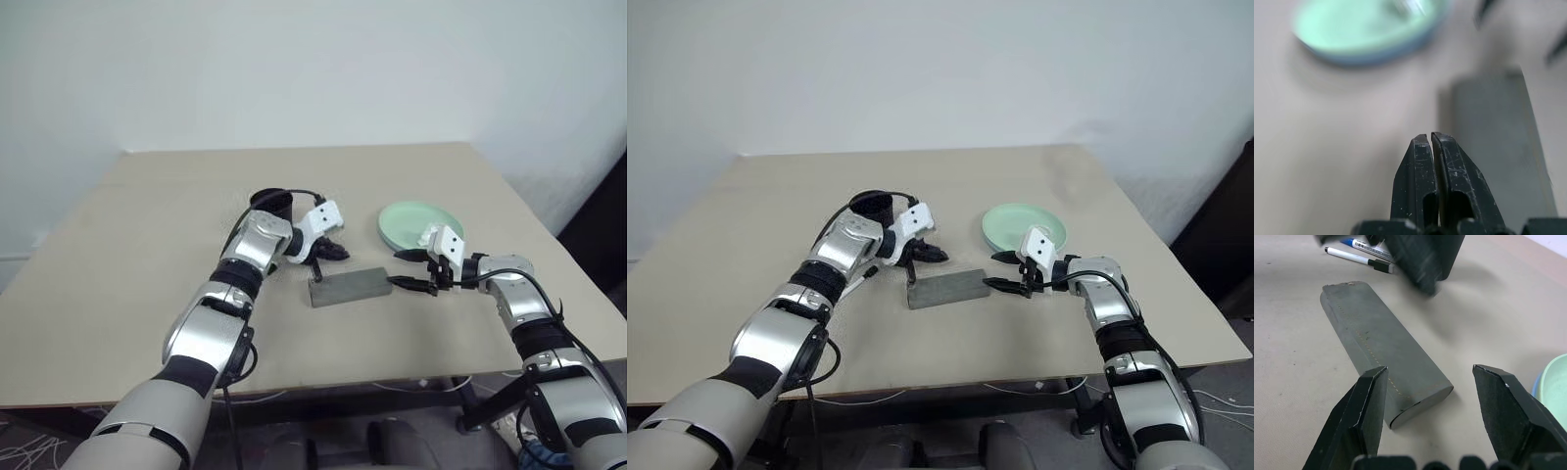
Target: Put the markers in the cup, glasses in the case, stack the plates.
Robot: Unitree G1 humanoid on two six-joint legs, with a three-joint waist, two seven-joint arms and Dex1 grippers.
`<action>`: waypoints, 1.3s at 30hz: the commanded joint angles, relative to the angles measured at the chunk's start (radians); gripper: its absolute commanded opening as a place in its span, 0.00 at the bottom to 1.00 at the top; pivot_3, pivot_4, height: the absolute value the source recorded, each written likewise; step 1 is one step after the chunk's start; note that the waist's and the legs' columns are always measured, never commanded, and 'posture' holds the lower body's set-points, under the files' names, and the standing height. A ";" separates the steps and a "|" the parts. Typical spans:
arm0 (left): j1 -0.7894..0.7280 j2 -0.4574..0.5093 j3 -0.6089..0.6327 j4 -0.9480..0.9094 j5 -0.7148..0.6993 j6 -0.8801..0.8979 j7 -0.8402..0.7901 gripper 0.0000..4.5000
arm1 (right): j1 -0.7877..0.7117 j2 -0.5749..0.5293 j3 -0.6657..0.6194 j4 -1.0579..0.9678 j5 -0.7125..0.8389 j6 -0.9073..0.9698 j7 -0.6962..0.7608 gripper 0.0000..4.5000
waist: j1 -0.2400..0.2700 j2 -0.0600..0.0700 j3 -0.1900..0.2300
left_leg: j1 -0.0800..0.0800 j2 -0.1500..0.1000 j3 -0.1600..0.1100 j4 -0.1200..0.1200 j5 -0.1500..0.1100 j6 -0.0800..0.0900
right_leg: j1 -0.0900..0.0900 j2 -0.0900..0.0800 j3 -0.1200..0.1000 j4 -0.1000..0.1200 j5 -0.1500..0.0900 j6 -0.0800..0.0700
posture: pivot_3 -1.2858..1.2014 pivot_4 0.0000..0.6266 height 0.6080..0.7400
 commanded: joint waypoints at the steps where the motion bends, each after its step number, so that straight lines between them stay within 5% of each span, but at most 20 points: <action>1: 0.047 0.052 0.040 -0.138 -0.044 0.006 0.016 0.01 | -0.030 -0.014 -0.031 -0.014 0.016 -0.011 -0.006 0.67 | -0.001 0.000 0.000 | 0.000 0.000 0.000 0.000 0.000 0.000 | 0.000 0.000 0.000 0.000 0.000 0.000 | 0.52 0.00 0.94; 5: 0.168 0.129 0.058 -0.292 -0.074 0.051 0.007 0.01 | -0.033 -0.014 -0.032 -0.008 0.016 -0.013 -0.009 0.67 | -0.001 0.001 0.000 | 0.001 0.001 0.000 -0.001 0.000 0.000 | 0.000 0.001 0.000 0.001 0.000 0.000 | 0.52 0.00 0.94; 8: 0.250 0.183 0.088 -0.396 -0.114 0.107 0.012 0.12 | -0.028 -0.015 -0.033 -0.008 0.017 -0.013 -0.011 0.67 | 0.000 0.001 0.000 | 0.001 0.001 0.000 -0.001 0.000 0.000 | 0.000 0.000 0.000 0.001 0.000 0.000 | 0.52 0.00 0.94; 18: 0.434 0.258 0.118 -0.567 -0.160 0.247 0.083 0.88 | 0.001 0.006 -0.042 -0.046 0.032 0.007 -0.032 0.67 | 0.002 0.001 0.000 | 0.001 0.000 0.001 0.000 0.000 0.000 | 0.000 -0.001 0.000 0.001 0.000 0.000 | 0.52 0.00 0.94; 39: 0.334 0.282 0.046 -0.624 -0.132 0.503 0.176 0.88 | 0.030 0.006 -0.048 -0.076 0.031 0.032 -0.042 0.67 | 0.002 0.000 0.000 | 0.001 0.001 0.001 0.000 0.000 -0.001 | 0.000 0.000 -0.001 0.000 0.000 0.000 | 0.52 0.00 0.94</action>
